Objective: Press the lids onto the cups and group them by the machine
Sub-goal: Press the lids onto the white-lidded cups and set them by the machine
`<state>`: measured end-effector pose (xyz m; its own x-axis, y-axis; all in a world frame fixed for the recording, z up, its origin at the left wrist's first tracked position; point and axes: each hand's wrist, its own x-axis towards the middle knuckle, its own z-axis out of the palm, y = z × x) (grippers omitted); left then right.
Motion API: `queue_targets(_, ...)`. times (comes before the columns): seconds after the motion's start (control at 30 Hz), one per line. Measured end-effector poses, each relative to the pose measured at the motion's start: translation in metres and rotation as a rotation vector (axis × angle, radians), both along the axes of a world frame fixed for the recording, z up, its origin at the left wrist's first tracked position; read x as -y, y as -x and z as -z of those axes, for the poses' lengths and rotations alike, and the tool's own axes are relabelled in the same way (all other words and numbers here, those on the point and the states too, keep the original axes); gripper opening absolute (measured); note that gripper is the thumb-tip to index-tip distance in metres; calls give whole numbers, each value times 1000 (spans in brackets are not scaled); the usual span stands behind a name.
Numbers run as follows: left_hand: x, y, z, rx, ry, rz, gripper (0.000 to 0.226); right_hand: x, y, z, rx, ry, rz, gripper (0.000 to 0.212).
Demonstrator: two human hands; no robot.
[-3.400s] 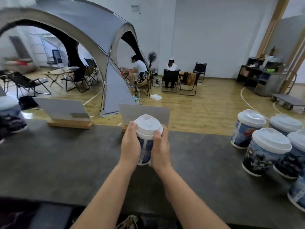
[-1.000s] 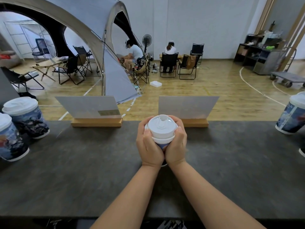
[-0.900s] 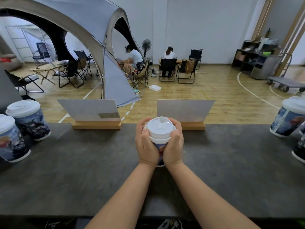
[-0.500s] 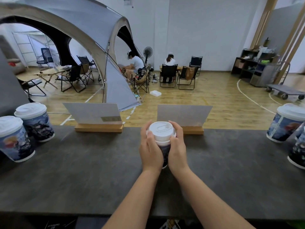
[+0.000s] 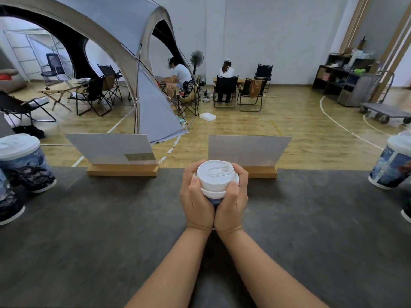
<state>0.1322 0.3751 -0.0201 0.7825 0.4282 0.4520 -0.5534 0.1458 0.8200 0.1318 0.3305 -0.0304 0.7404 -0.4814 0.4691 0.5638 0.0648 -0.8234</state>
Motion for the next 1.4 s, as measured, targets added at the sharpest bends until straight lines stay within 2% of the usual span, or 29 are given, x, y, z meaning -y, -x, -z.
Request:
queue_targets(0.13,-3,-2,-3,-32,-26,33,31,-1,0,-2,-35,33,26,33)
queue_targets(0.3,-17,-8,-2,-107,-142,123,39,11,8,-10,-117,84,9,23)
queue_targets(0.4,-25,-8,-2,-139,-230,58,36,24,7,-22,-159,46,62,19)
queue_targets(0.47,-22,-1,-4,-164,-184,7,35,27,4,-28,-183,44,27,19)
queue_targets(0.57,-9,11,-2,-209,-64,71,31,21,3,-30,-212,37,-115,26)
queue_targets(0.67,3,17,1,-167,-71,77,28,16,4,-30,-214,-25,-192,35)
queue_targets(0.9,12,5,11,-16,-32,-66,33,24,-3,-28,-269,-60,-281,24)
queue_targets(1.07,14,2,13,-18,-28,-114,35,24,-5,-28,-270,-64,-275,25)
queue_targets(1.23,12,1,15,-49,-54,-90,38,21,0,-26,-220,-50,-261,25)
queue_targets(1.4,-1,5,1,-134,44,95,35,20,9,-25,-204,-124,-268,31)
